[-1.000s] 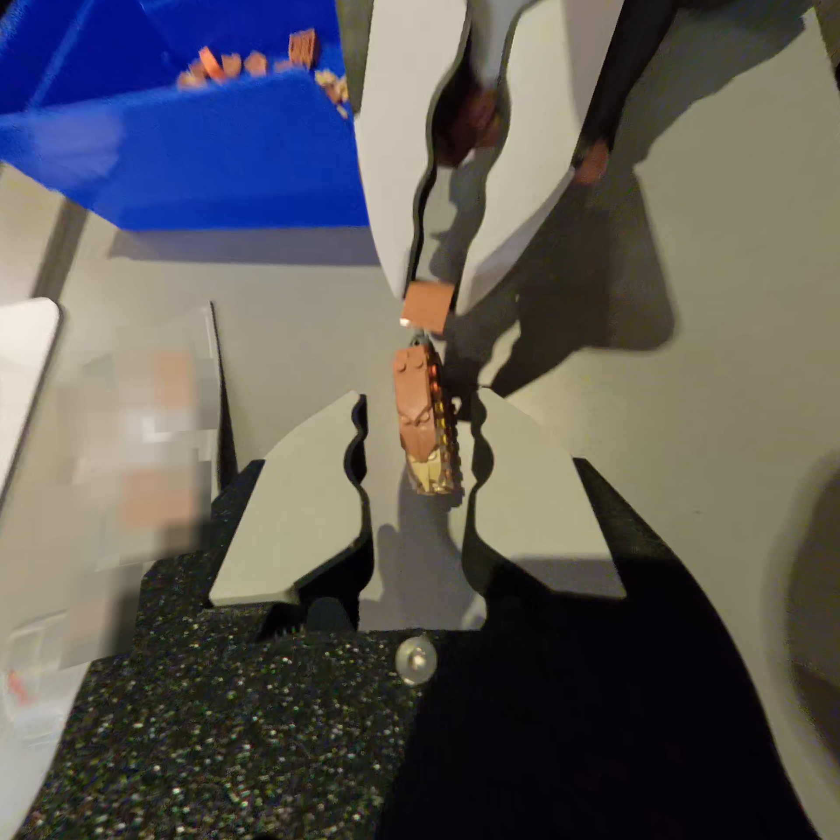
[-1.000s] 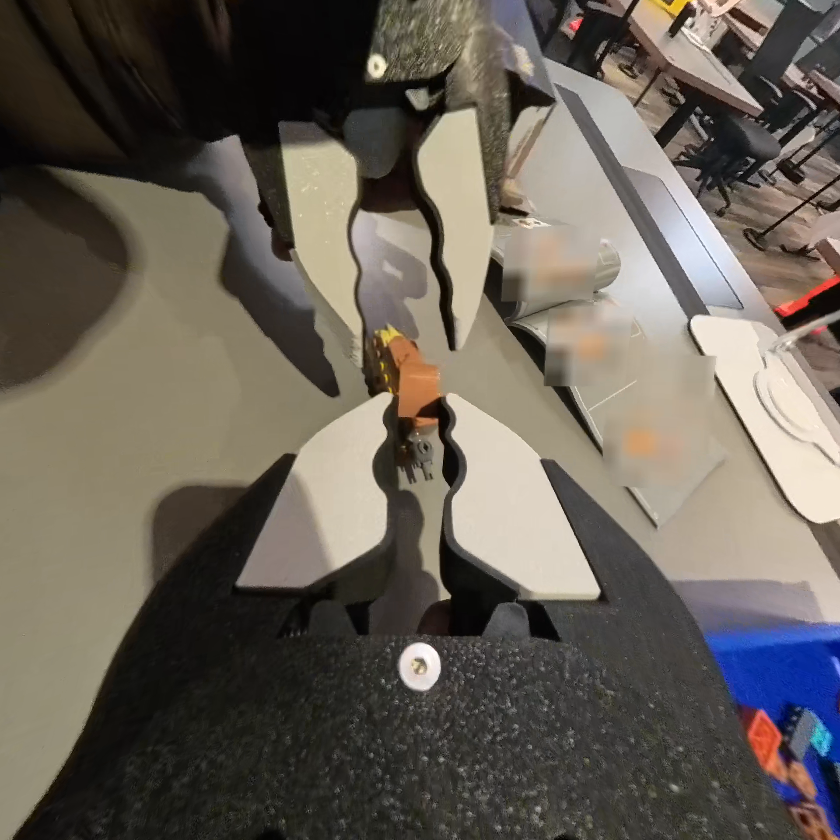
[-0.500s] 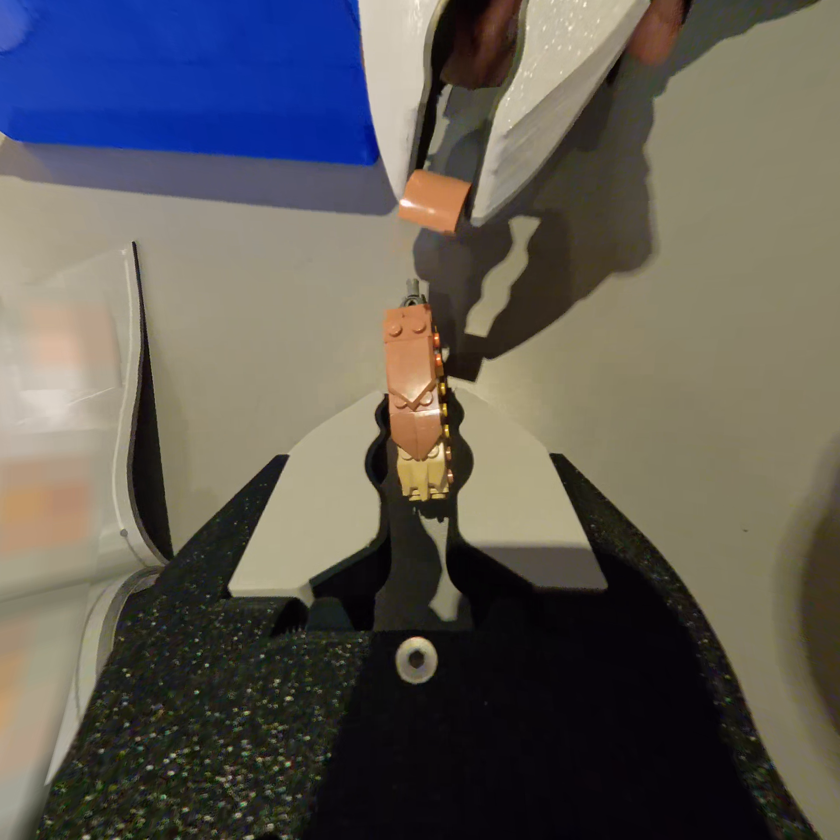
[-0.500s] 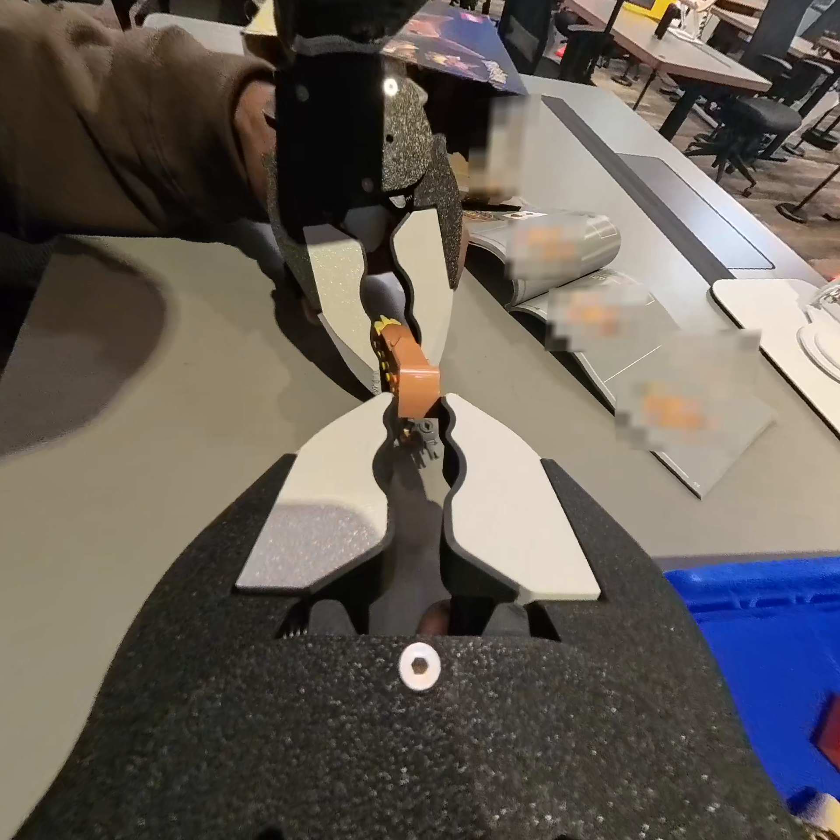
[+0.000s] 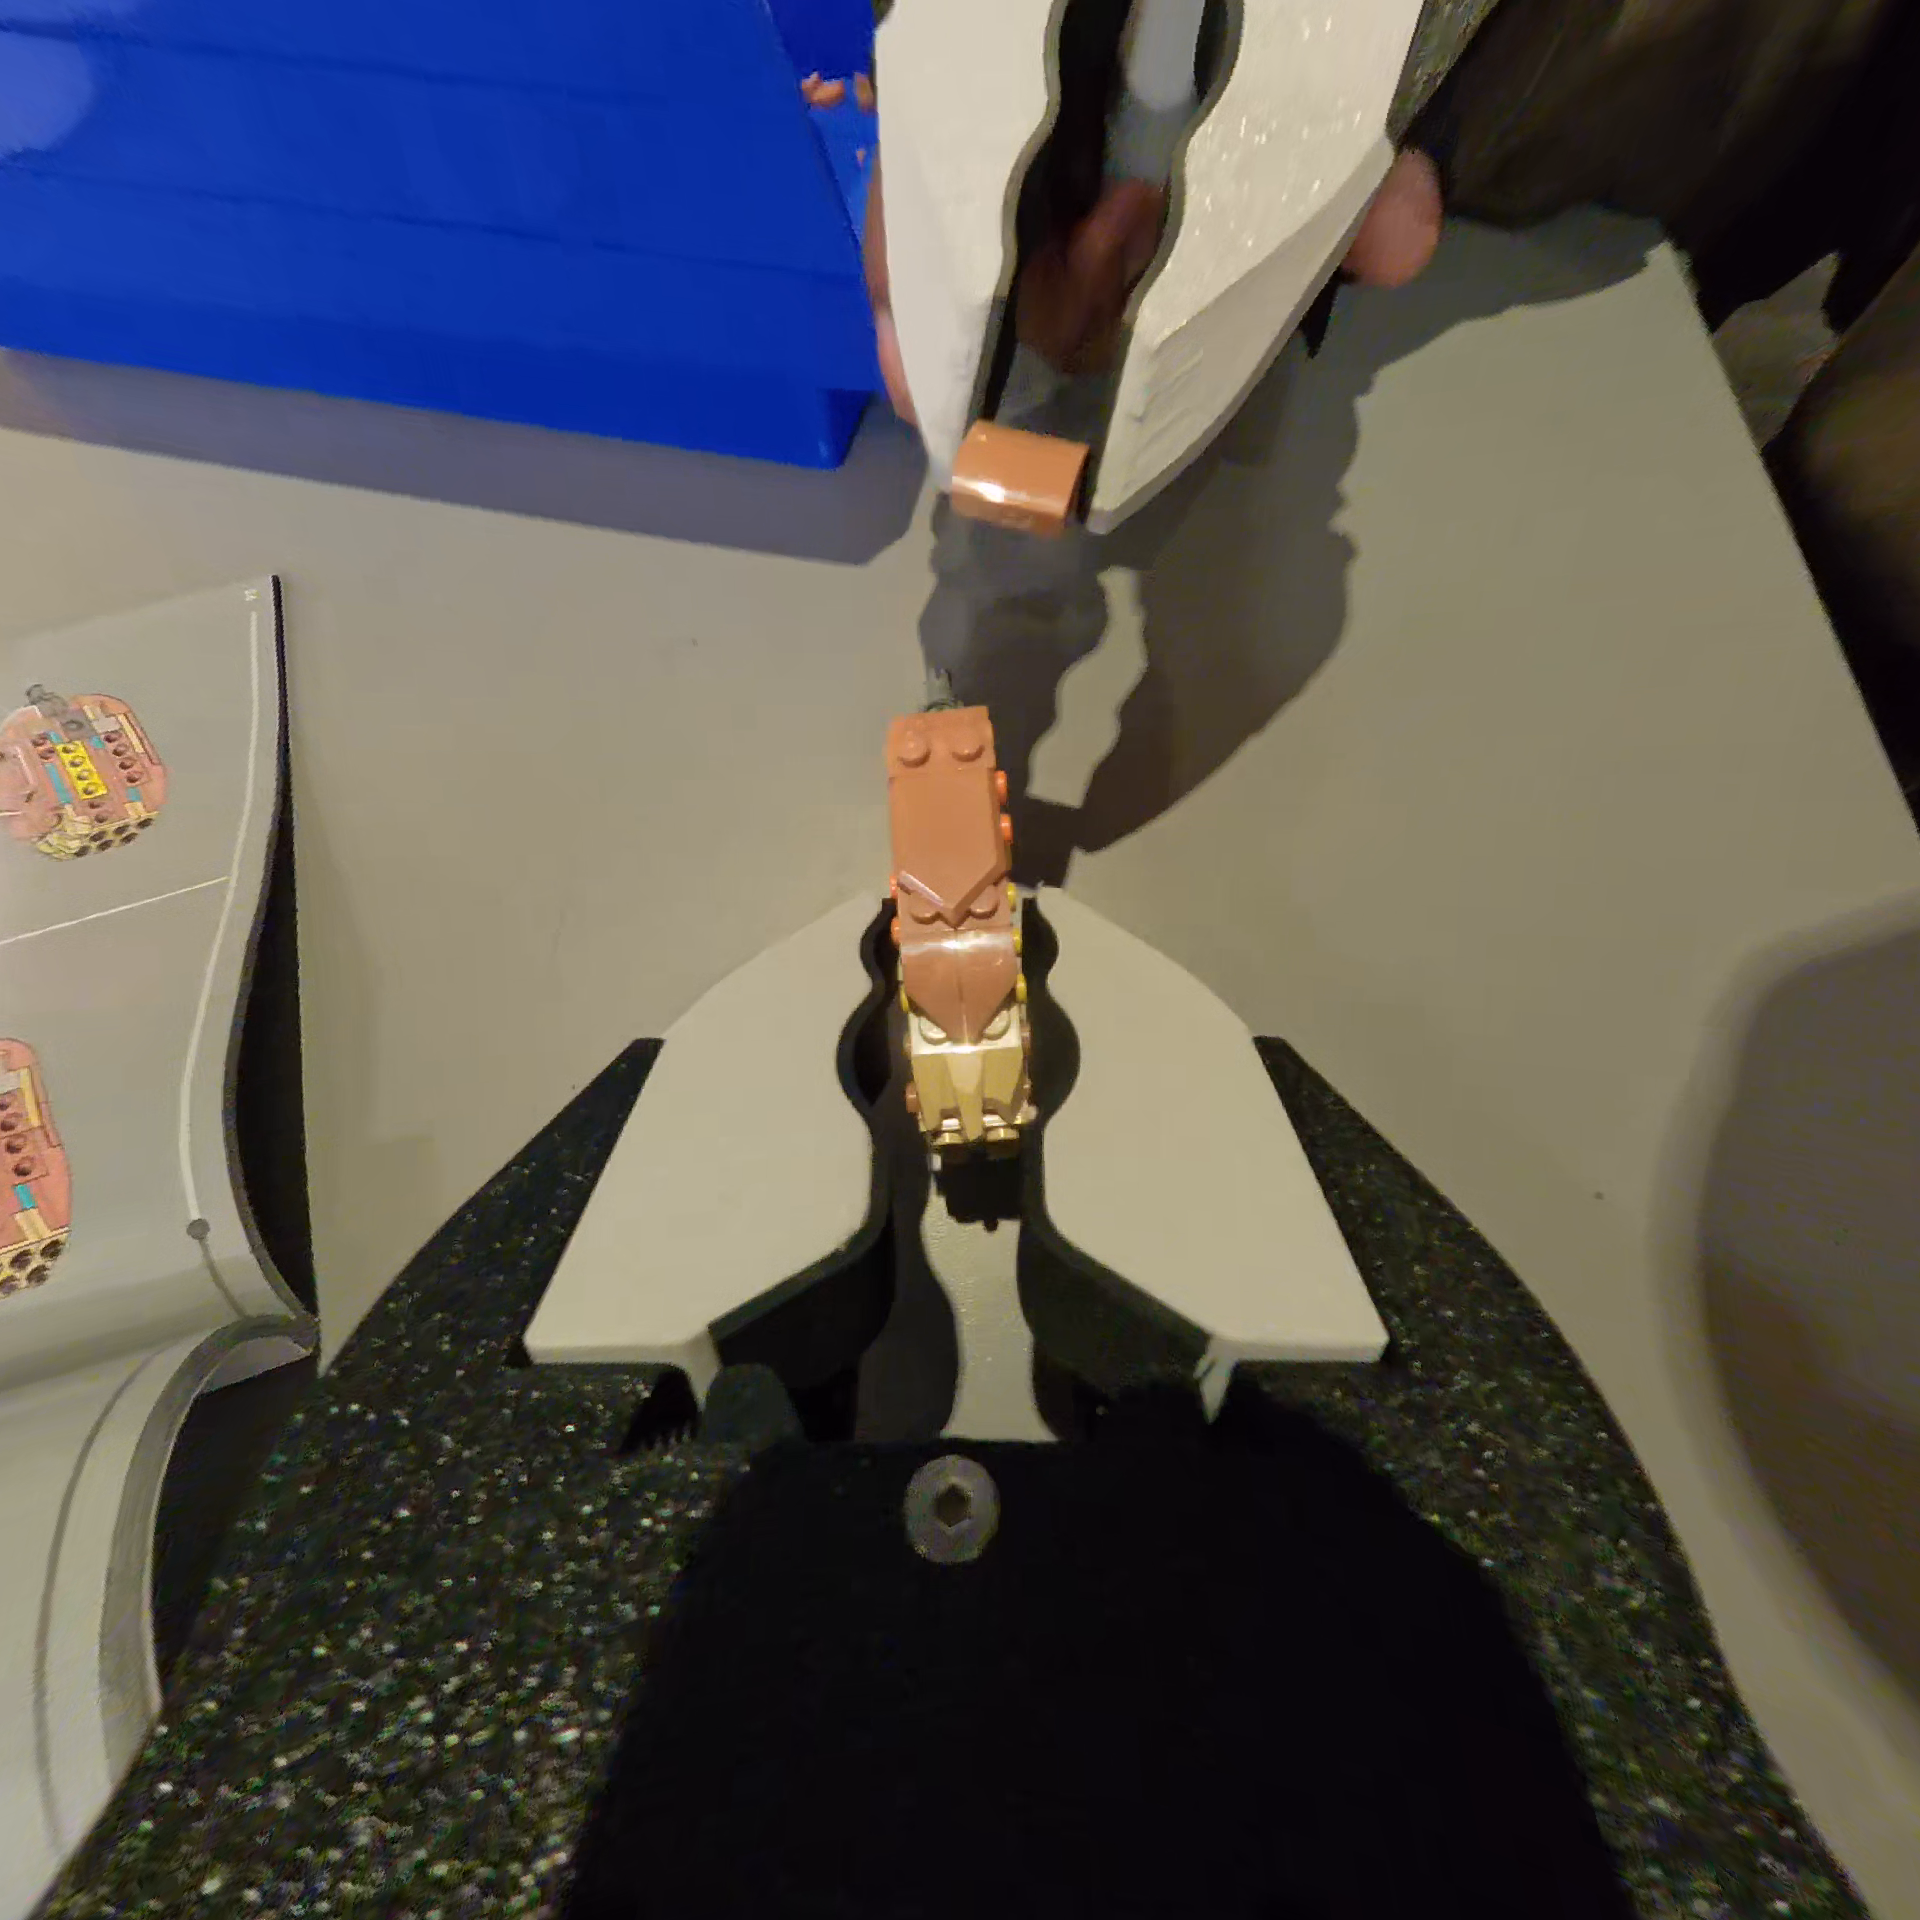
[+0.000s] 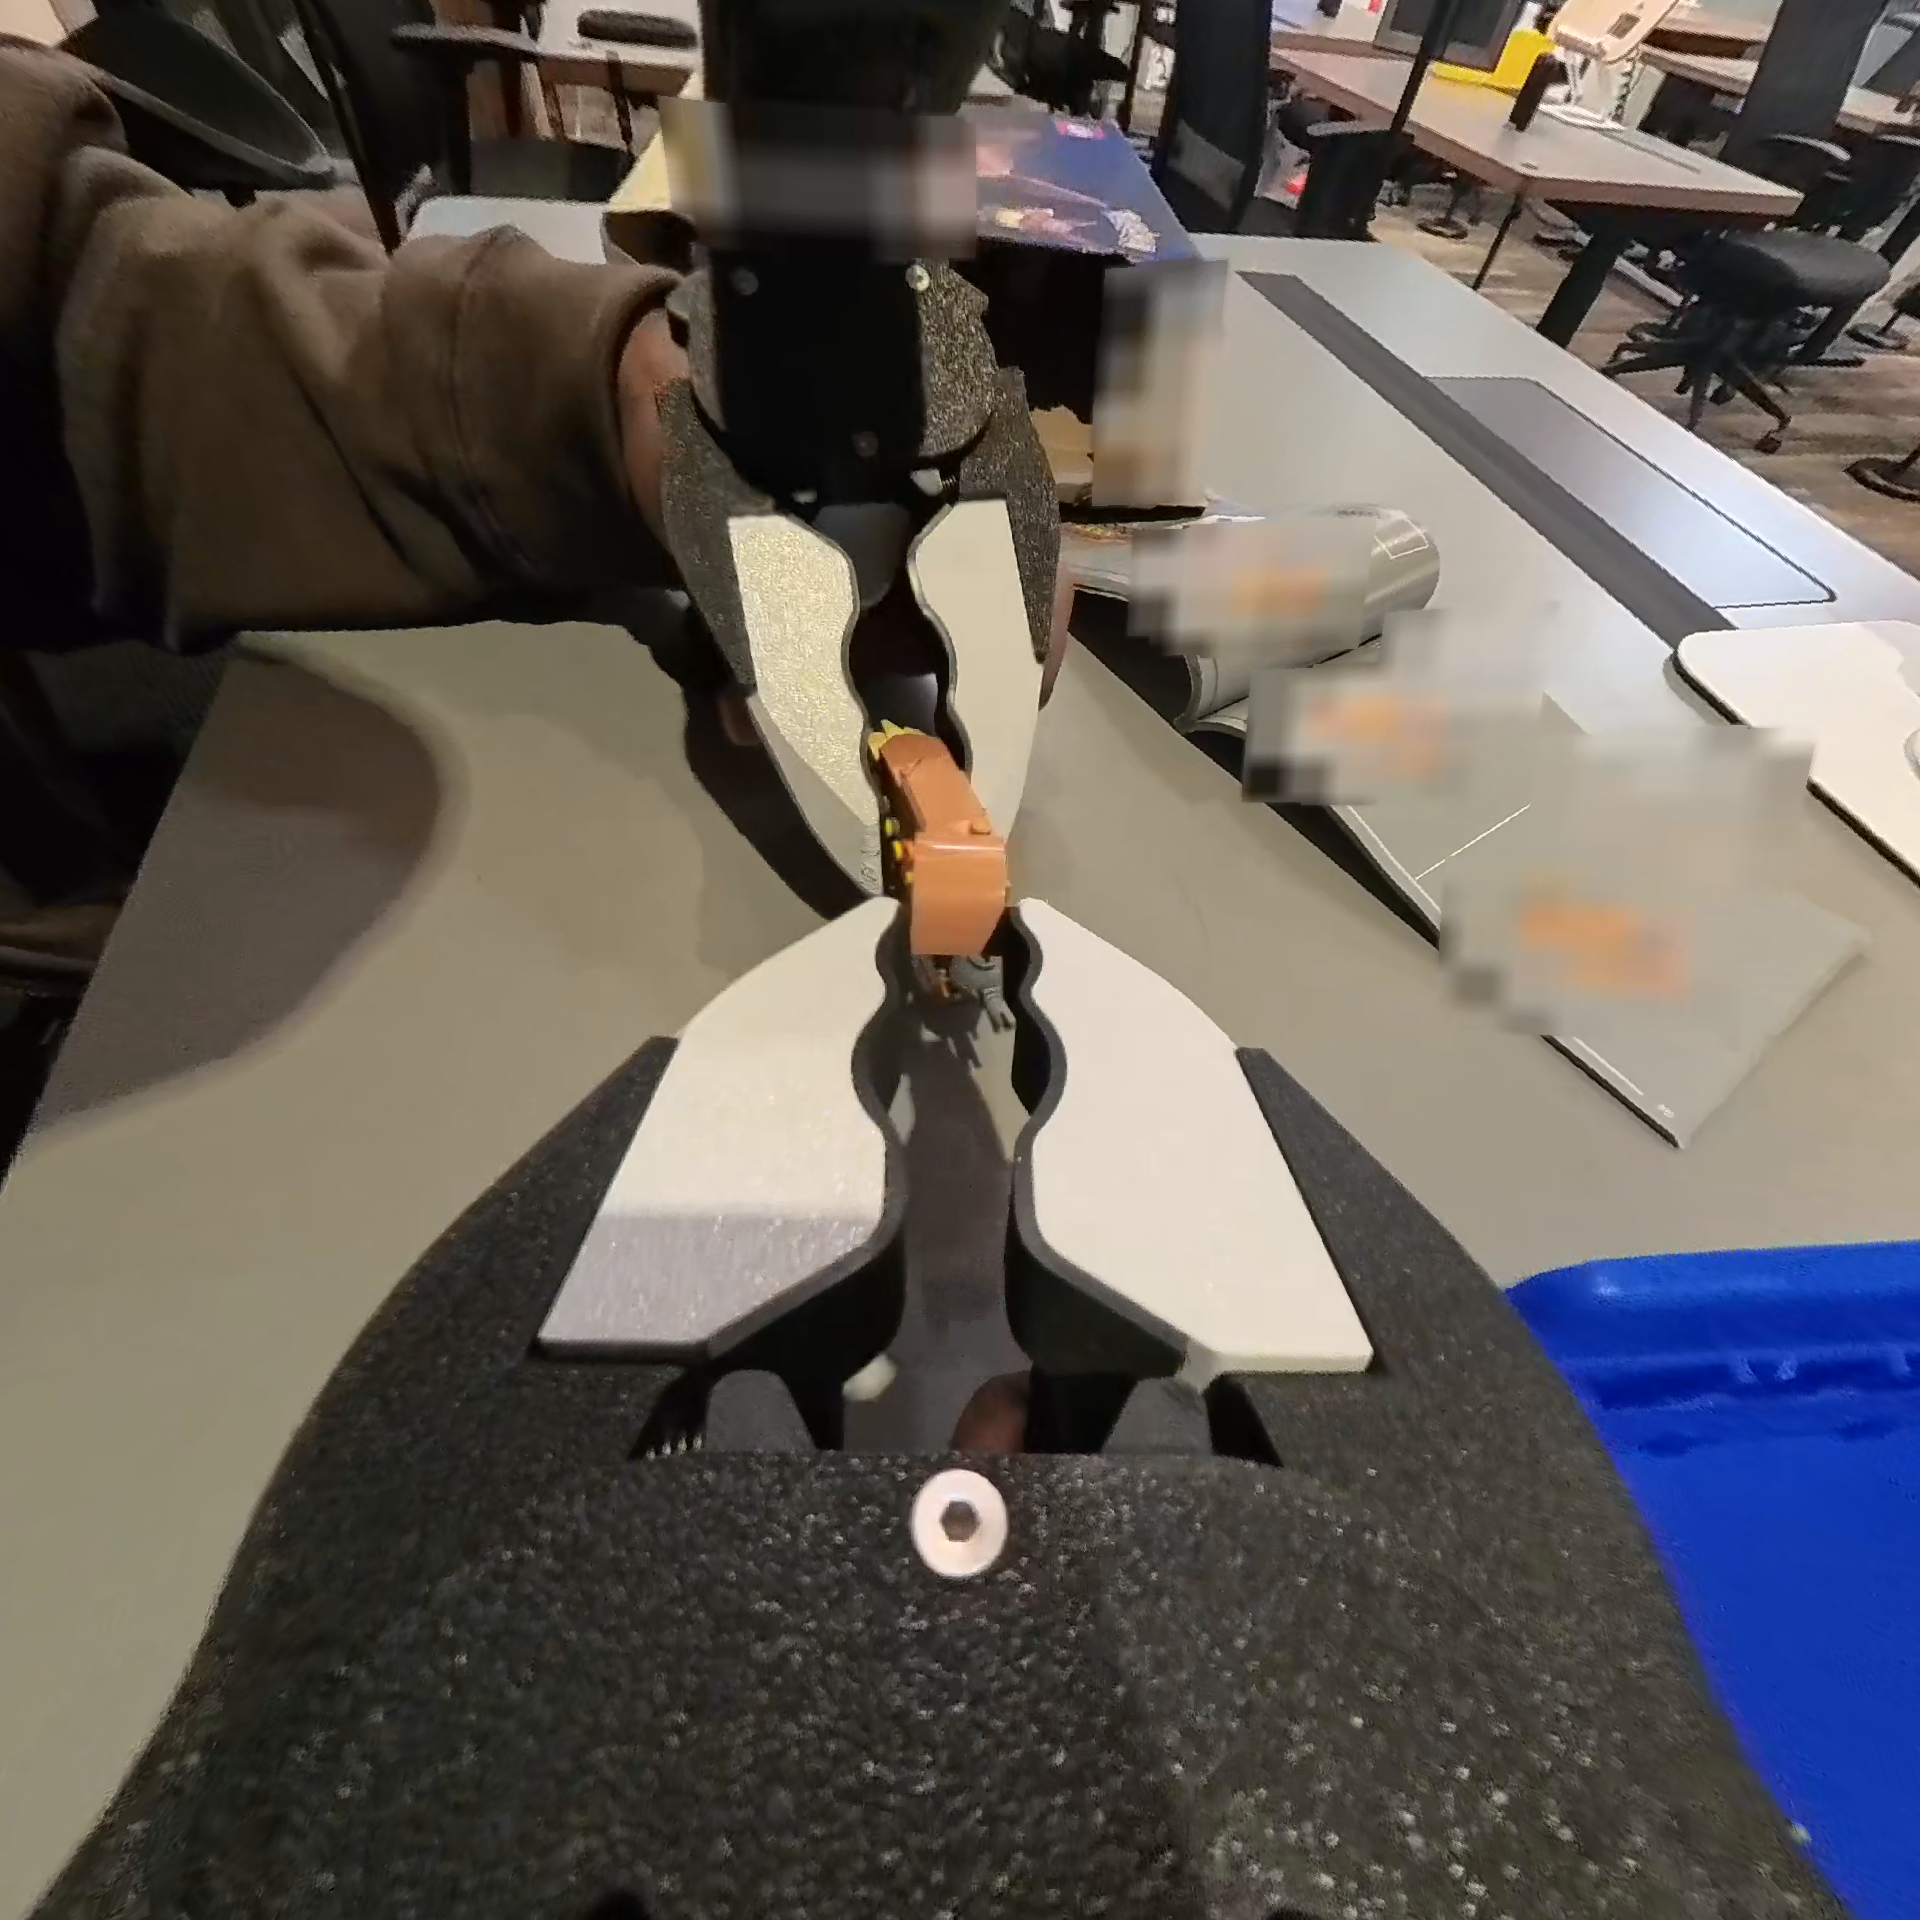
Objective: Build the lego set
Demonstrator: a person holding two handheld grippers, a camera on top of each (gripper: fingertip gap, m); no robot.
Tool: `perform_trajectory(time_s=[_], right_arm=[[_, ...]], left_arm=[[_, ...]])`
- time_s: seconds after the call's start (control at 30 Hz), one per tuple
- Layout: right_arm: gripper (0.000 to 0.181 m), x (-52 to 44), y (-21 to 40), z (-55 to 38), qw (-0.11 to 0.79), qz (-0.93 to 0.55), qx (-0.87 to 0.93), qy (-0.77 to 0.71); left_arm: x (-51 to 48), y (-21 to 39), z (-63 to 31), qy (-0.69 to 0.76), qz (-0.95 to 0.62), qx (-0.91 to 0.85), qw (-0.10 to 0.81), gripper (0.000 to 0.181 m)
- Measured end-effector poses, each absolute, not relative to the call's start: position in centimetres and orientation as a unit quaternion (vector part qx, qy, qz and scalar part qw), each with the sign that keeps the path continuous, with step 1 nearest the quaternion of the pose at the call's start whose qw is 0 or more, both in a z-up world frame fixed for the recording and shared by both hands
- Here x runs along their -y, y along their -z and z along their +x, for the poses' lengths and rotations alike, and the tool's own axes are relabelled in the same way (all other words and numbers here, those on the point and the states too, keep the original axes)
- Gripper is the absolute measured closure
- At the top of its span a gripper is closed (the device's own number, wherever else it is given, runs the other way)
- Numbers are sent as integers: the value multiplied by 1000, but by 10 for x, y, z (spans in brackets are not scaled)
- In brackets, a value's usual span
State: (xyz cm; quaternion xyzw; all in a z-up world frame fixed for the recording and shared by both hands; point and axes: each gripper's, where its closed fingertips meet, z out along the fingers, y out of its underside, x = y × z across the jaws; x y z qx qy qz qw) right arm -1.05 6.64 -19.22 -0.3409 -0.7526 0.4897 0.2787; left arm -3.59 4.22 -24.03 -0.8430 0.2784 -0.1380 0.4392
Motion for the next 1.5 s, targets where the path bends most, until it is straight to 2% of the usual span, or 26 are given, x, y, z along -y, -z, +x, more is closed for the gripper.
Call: perform_trajectory(time_s=[0.37,1.5], right_arm=[[165,-64,182,-9,265,-342,731,-528],[165,-71,165,-10,244,-366,686,-579]], left_arm=[[-40,222,-30,222,-815,-247,475,159],[-38,211,-27,268,-794,-235,493,159]])
